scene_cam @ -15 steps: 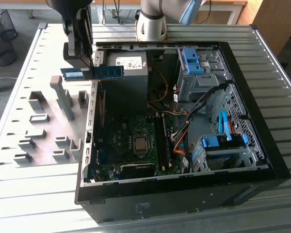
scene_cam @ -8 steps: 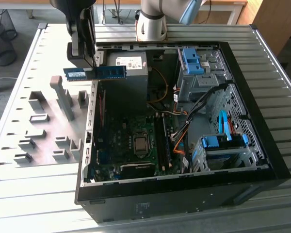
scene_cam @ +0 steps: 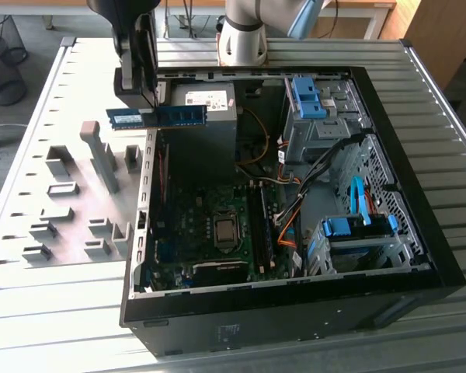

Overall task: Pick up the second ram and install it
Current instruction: 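Pick up the second ram and move it above second insertion slot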

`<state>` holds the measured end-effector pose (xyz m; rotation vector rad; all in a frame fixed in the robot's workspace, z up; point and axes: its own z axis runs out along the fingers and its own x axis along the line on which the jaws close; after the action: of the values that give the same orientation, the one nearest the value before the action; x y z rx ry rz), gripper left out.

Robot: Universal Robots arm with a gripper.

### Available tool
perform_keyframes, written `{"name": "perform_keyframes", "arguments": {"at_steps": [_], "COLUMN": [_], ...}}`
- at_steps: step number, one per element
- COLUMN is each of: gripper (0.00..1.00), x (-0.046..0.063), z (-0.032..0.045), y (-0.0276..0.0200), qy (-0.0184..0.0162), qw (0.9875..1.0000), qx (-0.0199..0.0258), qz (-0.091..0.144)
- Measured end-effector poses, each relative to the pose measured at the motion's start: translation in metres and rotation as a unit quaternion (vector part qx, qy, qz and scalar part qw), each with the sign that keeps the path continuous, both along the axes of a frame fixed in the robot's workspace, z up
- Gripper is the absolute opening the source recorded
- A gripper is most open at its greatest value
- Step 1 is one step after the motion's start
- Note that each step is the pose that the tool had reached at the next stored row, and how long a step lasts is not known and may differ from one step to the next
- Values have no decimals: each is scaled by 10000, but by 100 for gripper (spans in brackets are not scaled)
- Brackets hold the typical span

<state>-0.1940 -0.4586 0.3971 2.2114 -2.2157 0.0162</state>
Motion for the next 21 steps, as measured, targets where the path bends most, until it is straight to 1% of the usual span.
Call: {"name": "perform_keyframes", "arguments": {"at_steps": [21], "gripper": [14], "x": [195], "z": [0], "y": [0], "qy": [0], "qw": [10000], "qx": [0], "qz": [0]}}
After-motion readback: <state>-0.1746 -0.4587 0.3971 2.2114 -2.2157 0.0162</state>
